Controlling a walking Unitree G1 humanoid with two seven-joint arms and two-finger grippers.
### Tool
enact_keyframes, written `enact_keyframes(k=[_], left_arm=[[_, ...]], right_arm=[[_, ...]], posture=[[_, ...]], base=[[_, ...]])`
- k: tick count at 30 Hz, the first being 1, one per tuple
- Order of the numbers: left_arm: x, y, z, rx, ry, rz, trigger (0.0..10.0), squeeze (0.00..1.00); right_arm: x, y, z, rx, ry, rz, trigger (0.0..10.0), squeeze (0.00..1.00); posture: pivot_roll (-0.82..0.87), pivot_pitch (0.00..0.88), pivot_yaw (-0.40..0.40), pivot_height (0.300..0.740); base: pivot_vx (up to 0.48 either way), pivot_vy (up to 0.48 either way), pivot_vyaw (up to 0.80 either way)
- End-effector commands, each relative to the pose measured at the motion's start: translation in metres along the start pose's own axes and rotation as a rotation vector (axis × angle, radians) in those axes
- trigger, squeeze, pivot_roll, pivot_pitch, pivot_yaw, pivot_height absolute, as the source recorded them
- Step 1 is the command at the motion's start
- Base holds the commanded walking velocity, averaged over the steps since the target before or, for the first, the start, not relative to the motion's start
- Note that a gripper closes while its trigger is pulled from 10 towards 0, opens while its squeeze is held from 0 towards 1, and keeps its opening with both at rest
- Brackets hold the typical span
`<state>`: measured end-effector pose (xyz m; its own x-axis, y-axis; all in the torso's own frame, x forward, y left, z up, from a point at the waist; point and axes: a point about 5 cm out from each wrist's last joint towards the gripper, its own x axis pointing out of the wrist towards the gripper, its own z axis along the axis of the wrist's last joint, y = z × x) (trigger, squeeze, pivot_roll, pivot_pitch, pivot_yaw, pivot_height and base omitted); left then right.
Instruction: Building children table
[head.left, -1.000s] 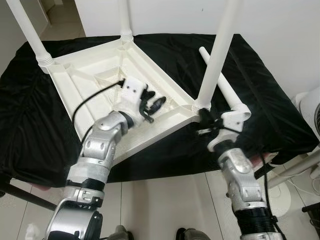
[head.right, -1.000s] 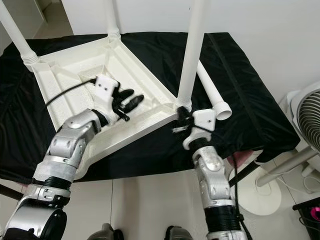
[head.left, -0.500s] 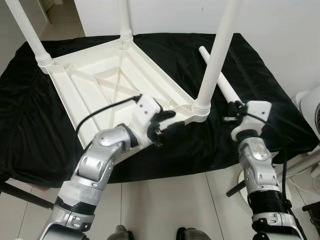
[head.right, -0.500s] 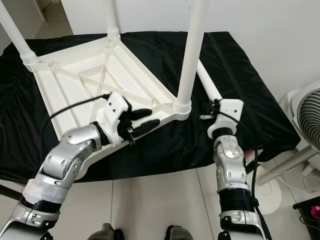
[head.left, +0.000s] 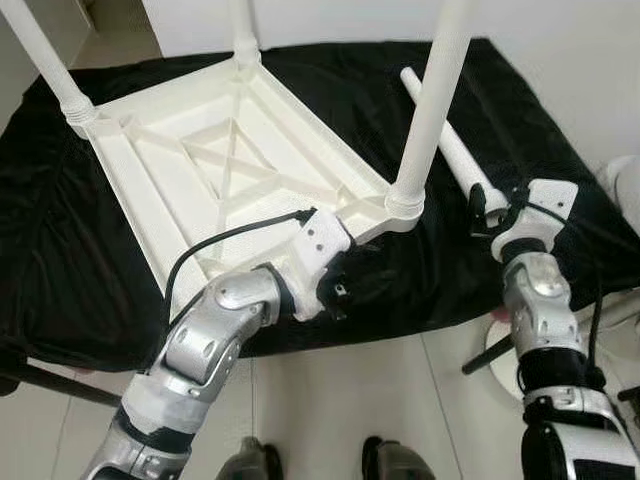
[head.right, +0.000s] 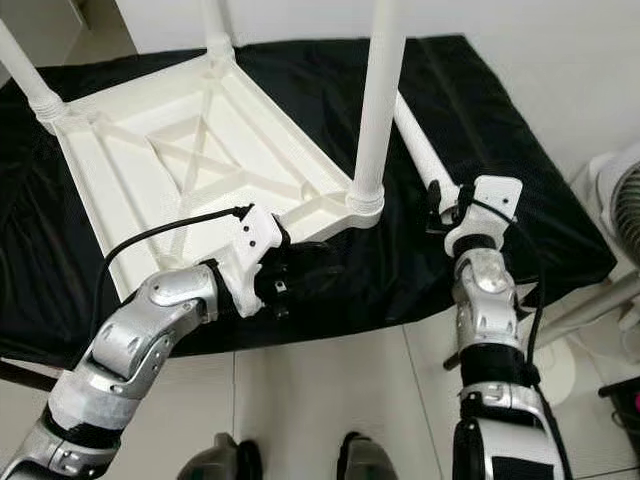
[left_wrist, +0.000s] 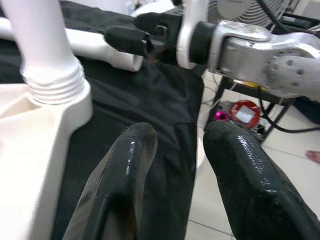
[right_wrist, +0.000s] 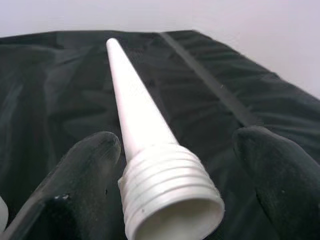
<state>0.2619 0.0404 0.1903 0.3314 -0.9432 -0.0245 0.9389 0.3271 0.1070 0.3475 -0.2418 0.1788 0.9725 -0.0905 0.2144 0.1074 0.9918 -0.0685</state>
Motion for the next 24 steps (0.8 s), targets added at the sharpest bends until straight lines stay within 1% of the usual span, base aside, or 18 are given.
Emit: enact_keyframes(k=[1, 2, 3, 4, 6, 8, 13, 14, 16, 17, 24], left_arm=[[-0.001, -0.01, -0.002, -0.016, 0.01, -0.087, 10.0, 0.0], [-0.002, -0.011, -0.002, -0.02, 0.01, -0.09, 10.0, 0.0], [0.0, -0.013, -0.002, -0.025, 0.01, -0.089, 10.0, 0.0], [0.0, -0.013, -0.002, -0.025, 0.01, -0.089, 10.0, 0.0], [0.001, -0.014, -0.001, -0.035, 0.008, -0.084, 10.0, 0.0], [0.001, -0.014, -0.001, -0.035, 0.008, -0.084, 10.0, 0.0], [0.003, -0.013, 0.002, -0.049, 0.004, -0.07, 10.0, 0.0], [0.003, -0.013, 0.002, -0.049, 0.001, -0.062, 10.0, 0.0], [0.004, -0.012, 0.003, -0.049, 0.0, -0.053, 10.0, 0.0], [0.004, -0.012, 0.003, -0.05, 0.0, -0.05, 10.0, 0.0], [0.004, -0.009, 0.004, -0.035, 0.001, -0.025, 10.0, 0.0]], right_arm=[[0.001, 0.001, -0.005, 0.001, 0.036, 0.037, 10.0, 0.0], [0.002, 0.001, -0.005, -0.002, 0.04, 0.047, 10.0, 0.0], [0.003, 0.004, -0.007, -0.012, 0.055, 0.101, 10.0, 0.0], [0.003, 0.004, -0.007, -0.012, 0.055, 0.101, 10.0, 0.0], [0.006, 0.006, -0.01, -0.027, 0.075, 0.161, 10.0, 0.0], [0.006, 0.006, -0.01, -0.027, 0.075, 0.161, 10.0, 0.0], [0.016, 0.005, -0.008, -0.039, 0.081, 0.181, 10.0, 0.0], [0.018, 0.004, -0.007, -0.044, 0.079, 0.181, 9.5, 0.0], [0.021, 0.003, -0.006, -0.05, 0.076, 0.18, 9.5, 0.0], [0.021, 0.003, -0.006, -0.04, 0.075, 0.178, 0.0, 0.0], [0.019, 0.003, -0.01, -0.014, 0.089, 0.178, 0.0, 0.0]], posture=[[-0.05, 0.215, 0.093, 0.74], [-0.05, 0.221, 0.095, 0.74], [-0.05, 0.234, 0.098, 0.74], [-0.05, 0.234, 0.098, 0.74], [-0.05, 0.244, 0.101, 0.74], [-0.05, 0.244, 0.101, 0.74], [-0.04, 0.255, 0.105, 0.74], [-0.04, 0.253, 0.106, 0.74], [-0.04, 0.251, 0.105, 0.74], [-0.04, 0.249, 0.105, 0.74], [-0.03, 0.227, 0.1, 0.74]], base=[[0.0, 0.0, 0.0], [0.0, 0.0, 0.0], [0.0, 0.0, 0.0], [0.0, 0.0, 0.0], [0.0, 0.0, 0.0], [0.0, 0.0, 0.0], [0.0, 0.0, 0.0], [0.0, 0.0, 0.0], [0.0, 0.0, 0.0], [0.0, 0.0, 0.0], [0.0, 0.0, 0.0]])
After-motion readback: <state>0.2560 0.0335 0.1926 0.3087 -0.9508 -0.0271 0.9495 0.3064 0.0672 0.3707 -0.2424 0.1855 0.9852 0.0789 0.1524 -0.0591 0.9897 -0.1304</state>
